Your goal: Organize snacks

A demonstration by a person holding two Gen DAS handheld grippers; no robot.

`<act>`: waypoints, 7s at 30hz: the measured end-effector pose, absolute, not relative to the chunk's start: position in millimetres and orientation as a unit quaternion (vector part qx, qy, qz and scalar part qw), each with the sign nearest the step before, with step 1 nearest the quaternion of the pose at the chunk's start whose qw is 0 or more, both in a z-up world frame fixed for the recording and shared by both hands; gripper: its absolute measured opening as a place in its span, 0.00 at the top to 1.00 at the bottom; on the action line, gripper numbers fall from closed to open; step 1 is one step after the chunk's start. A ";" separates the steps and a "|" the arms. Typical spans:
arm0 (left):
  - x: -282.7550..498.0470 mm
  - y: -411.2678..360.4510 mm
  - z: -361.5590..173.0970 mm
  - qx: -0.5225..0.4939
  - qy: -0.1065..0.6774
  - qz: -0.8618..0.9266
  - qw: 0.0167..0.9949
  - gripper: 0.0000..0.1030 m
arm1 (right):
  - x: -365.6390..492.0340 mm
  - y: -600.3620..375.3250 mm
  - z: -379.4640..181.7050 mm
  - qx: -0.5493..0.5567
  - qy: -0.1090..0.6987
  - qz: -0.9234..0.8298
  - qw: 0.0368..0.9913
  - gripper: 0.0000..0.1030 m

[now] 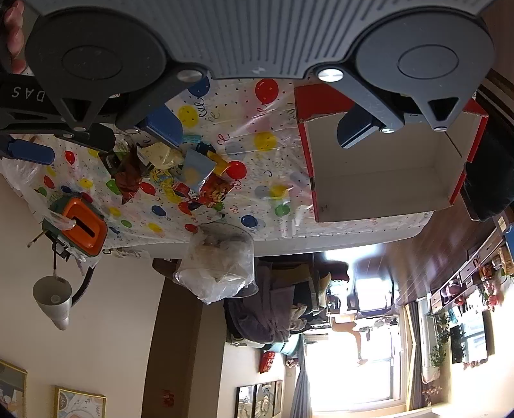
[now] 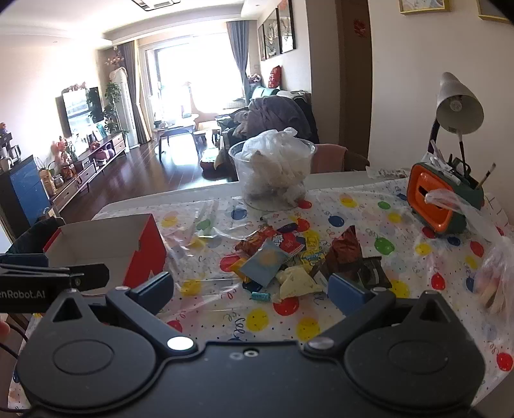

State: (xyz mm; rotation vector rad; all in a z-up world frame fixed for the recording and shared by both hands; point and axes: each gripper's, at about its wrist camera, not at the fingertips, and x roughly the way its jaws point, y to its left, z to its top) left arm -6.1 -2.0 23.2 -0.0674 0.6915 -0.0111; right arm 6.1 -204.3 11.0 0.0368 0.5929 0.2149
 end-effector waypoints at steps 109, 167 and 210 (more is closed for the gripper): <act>159.3 -47.1 -115.6 -0.207 0.593 -0.029 0.778 0.91 | 113.1 -328.2 -105.1 0.084 0.490 0.143 0.856 0.59; 125.2 0.6 -52.9 -0.134 0.531 -0.016 0.837 0.88 | 101.4 -244.9 -35.0 0.043 0.403 0.191 0.894 0.59; 162.9 237.4 -84.2 -0.070 0.573 0.094 0.811 0.88 | 157.2 85.8 -84.4 -0.165 0.457 0.331 0.809 0.59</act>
